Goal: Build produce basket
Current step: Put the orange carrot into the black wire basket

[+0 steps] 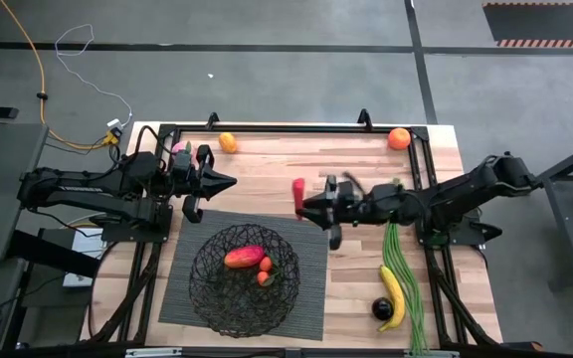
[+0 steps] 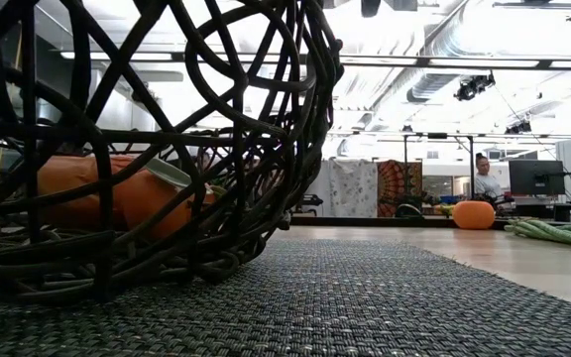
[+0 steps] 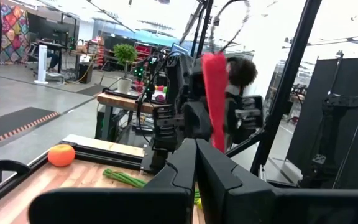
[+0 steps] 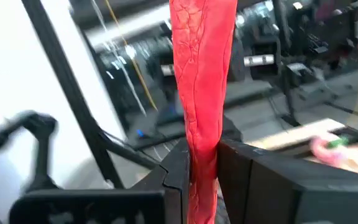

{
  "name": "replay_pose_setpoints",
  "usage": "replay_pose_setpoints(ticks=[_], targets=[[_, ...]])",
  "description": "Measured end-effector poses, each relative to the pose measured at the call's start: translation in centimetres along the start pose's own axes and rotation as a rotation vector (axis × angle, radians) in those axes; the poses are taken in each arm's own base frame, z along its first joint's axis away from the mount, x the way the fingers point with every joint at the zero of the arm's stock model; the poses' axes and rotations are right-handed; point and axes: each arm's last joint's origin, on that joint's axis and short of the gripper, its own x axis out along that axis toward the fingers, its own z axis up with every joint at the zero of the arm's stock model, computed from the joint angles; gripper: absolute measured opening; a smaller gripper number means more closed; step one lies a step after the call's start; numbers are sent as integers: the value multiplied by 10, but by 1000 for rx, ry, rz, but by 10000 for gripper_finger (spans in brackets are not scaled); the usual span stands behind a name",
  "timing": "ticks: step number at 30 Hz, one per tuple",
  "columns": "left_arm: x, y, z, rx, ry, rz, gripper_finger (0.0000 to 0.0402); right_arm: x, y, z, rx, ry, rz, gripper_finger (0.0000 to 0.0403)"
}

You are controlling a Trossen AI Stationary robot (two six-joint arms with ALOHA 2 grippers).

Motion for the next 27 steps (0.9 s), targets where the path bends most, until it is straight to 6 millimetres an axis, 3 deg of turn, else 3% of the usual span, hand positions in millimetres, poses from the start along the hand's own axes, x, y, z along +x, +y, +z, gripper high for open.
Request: replay_pose_setpoints(ticks=[3, 6, 12, 27], targets=[[0, 0, 0, 0, 0, 0, 0, -11, -3, 5, 5, -49, 22, 44], [0, 0, 0, 0, 0, 0, 0, -14, -7, 0, -52, 47, -8, 44], [0, 0, 0, -3, 0, -1, 0, -9, -9, 6, -161, 131, -31, 44], [0, 0, 0, -1, 0, -1, 0, -7, -17, 9, -160, 136, -17, 44]])
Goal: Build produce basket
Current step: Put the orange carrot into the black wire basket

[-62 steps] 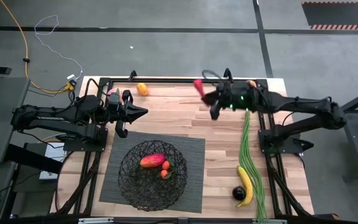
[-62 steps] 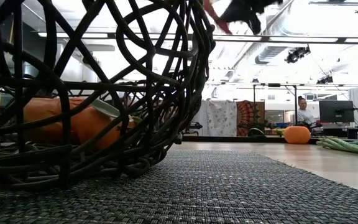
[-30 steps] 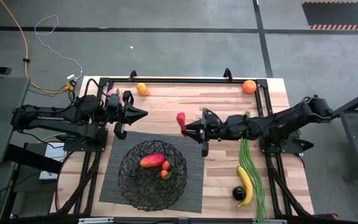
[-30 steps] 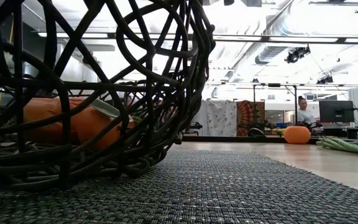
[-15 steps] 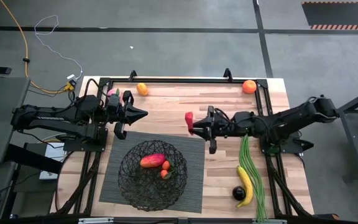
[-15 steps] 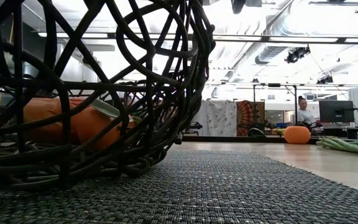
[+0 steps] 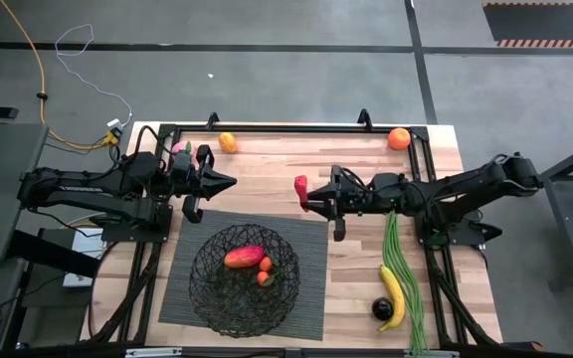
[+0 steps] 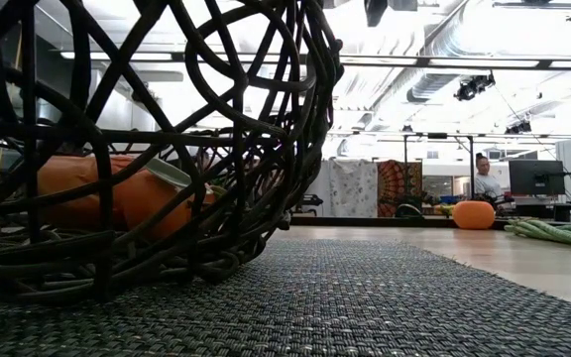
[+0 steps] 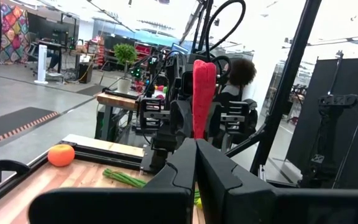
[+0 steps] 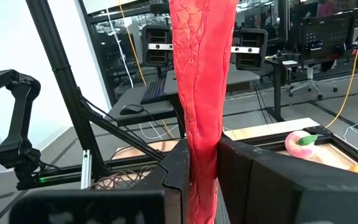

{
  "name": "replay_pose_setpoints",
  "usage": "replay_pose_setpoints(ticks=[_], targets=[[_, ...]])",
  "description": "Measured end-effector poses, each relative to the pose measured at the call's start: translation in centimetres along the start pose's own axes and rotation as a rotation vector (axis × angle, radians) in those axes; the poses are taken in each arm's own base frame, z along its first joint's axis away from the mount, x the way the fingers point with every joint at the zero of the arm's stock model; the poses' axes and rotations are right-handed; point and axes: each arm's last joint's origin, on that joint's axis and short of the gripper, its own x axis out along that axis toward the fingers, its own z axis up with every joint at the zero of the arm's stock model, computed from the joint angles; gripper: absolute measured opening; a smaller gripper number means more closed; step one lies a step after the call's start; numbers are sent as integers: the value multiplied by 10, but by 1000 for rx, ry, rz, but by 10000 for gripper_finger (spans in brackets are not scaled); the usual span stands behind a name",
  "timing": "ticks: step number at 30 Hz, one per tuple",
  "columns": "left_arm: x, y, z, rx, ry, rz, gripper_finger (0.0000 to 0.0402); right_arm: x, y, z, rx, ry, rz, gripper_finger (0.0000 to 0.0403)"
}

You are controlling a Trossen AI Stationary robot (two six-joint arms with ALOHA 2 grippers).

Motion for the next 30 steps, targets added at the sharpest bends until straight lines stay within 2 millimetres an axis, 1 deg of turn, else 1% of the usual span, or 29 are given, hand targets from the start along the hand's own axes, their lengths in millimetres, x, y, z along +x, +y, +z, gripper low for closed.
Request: replay_pose_setpoints(ticks=[11, 14, 17, 20, 25, 30], targets=[[0, 0, 1, 0, -8, 7, 0, 0, 0, 0, 2, 0, 0, 44], [0, 1, 2, 1, -28, 28, 12, 0, 0, 0, 24, 0, 0, 44], [8, 0, 1, -2, -49, 25, 45, 0, 0, 0, 25, 0, 0, 44], [19, -3, -1, -5, -70, 24, 92, 0, 0, 0, 25, 0, 0, 44], [49, -10, -6, -8, 1, 17, 182, 0, 0, 0, 25, 0, 0, 44], [80, -15, -7, -8, 26, 19, 250, 0, 0, 0, 24, 1, -1, 44]])
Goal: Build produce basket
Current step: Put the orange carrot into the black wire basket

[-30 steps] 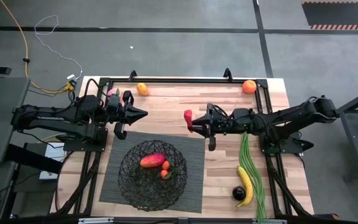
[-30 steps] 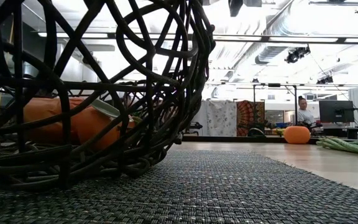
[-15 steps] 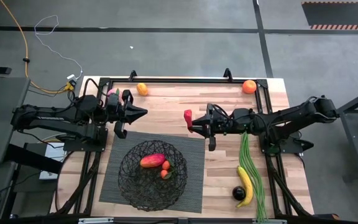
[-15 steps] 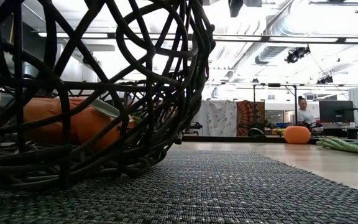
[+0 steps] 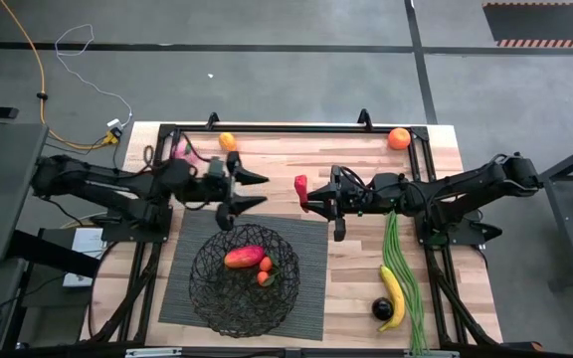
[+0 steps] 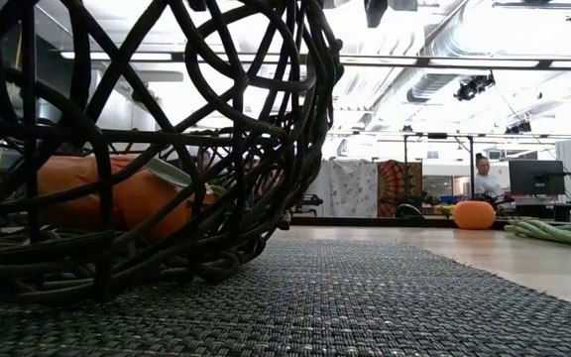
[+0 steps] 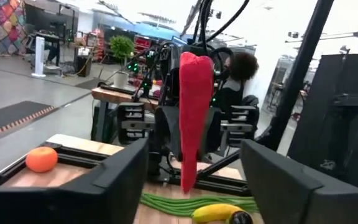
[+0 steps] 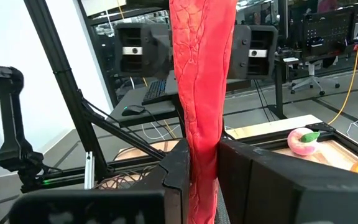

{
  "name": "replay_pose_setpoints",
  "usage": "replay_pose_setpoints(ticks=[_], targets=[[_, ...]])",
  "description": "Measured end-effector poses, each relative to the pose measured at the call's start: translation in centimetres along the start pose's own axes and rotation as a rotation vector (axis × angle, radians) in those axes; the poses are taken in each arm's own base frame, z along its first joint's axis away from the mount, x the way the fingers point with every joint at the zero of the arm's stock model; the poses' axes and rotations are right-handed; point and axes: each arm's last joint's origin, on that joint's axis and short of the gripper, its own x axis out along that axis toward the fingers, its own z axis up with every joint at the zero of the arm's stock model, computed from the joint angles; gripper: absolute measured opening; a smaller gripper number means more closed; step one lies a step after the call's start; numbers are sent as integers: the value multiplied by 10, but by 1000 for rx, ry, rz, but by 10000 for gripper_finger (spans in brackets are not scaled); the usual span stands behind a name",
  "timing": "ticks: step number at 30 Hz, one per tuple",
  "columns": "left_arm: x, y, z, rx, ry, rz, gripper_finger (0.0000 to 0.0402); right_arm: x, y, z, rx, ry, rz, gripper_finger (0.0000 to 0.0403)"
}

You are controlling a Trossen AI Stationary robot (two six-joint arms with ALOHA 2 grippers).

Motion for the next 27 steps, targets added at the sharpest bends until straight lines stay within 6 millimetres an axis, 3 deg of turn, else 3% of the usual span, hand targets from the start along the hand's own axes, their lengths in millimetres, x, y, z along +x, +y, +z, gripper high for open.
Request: replay_pose_setpoints(ticks=[6, 15, 27], targets=[[34, -2, 1, 1, 12, 36, 294, 0, 0, -1, -1, 7, -1, 44], [69, -5, 1, 3, 31, 8, 299, 0, 0, -1, -1, 12, -2, 44], [86, -4, -6, -1, -27, 35, 298, 0, -1, -3, -3, 26, -6, 44]])
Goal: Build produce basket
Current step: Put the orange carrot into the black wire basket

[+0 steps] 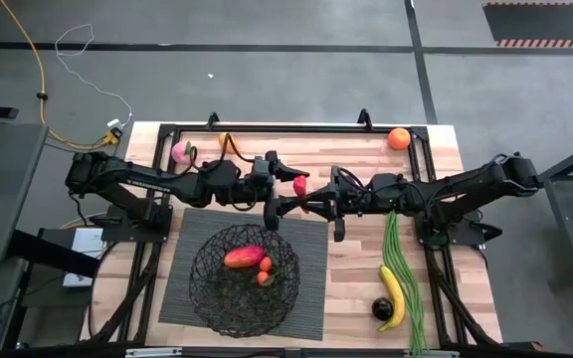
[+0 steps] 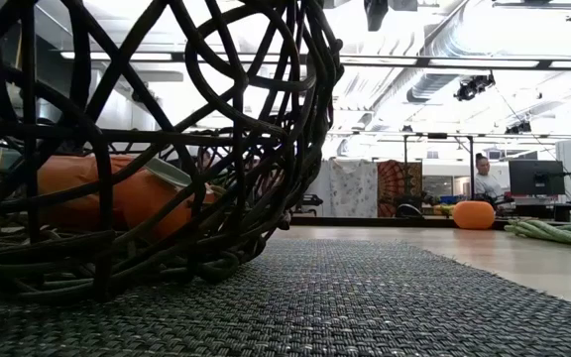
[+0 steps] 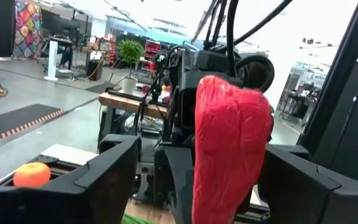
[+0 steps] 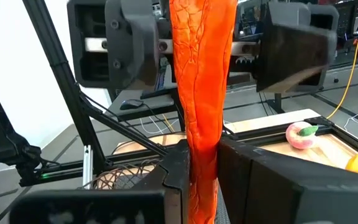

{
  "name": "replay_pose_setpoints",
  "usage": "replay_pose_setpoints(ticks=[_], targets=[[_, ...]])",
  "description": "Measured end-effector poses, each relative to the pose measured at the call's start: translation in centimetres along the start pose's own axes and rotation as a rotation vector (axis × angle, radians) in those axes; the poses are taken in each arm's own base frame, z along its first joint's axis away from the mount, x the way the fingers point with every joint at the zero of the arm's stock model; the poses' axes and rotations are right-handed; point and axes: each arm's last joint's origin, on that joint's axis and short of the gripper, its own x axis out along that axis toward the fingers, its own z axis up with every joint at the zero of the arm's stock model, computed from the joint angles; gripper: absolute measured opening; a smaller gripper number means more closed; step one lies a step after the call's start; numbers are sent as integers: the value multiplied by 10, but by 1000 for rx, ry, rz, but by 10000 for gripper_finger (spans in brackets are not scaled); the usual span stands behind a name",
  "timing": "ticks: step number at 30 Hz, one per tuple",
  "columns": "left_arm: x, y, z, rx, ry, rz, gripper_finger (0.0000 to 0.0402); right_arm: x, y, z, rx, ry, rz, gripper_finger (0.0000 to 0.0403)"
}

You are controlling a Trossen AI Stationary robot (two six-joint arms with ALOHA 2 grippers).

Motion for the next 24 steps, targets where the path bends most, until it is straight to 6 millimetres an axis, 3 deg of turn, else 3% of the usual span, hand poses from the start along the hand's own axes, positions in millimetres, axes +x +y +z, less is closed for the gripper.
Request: replay_pose_setpoints(ticks=[9, 24], targets=[[0, 0, -2, 35, 13, -13, 278, 0, 0, 0, 0, 2, 0, 44], [0, -1, -2, 24, 14, -17, 106, 0, 0, 0, 0, 3, -4, 44]])
